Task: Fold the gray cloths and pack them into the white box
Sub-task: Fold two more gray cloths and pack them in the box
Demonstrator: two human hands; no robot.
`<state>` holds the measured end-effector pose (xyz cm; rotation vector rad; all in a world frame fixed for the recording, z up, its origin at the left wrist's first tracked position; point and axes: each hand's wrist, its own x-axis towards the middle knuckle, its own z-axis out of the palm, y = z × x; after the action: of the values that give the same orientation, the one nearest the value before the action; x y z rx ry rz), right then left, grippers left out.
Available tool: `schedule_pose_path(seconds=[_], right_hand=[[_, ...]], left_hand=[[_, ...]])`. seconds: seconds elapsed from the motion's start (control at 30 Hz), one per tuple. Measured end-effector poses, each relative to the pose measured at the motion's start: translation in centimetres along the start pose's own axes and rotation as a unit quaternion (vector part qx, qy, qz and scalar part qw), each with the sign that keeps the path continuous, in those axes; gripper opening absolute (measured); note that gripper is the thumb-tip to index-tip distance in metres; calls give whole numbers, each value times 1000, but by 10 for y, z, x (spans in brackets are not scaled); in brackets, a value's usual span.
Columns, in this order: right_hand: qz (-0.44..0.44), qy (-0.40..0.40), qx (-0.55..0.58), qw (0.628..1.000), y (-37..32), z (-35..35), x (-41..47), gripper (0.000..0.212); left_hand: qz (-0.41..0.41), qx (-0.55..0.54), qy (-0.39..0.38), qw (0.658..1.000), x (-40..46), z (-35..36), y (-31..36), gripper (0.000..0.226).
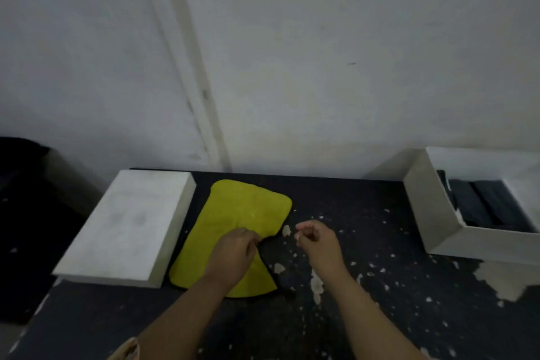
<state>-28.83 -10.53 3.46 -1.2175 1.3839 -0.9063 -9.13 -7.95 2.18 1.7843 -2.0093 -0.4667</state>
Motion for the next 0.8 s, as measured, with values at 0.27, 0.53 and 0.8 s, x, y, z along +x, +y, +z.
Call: schedule_pose_path(seconds=[0.27, 0.53, 0.8], right_hand=[[-37, -160, -294, 942, 45, 73, -30, 33], [-130, -222, -494, 831, 74, 70, -39, 43], [-224, -176, -666, 689, 57, 78, -54, 41]], left_hand=[[-32, 70, -72, 994, -64, -8, -78, 25], [-33, 77, -54, 995, -107, -5, -127, 37], [-49, 32, -26, 998, -116, -3, -138, 34]])
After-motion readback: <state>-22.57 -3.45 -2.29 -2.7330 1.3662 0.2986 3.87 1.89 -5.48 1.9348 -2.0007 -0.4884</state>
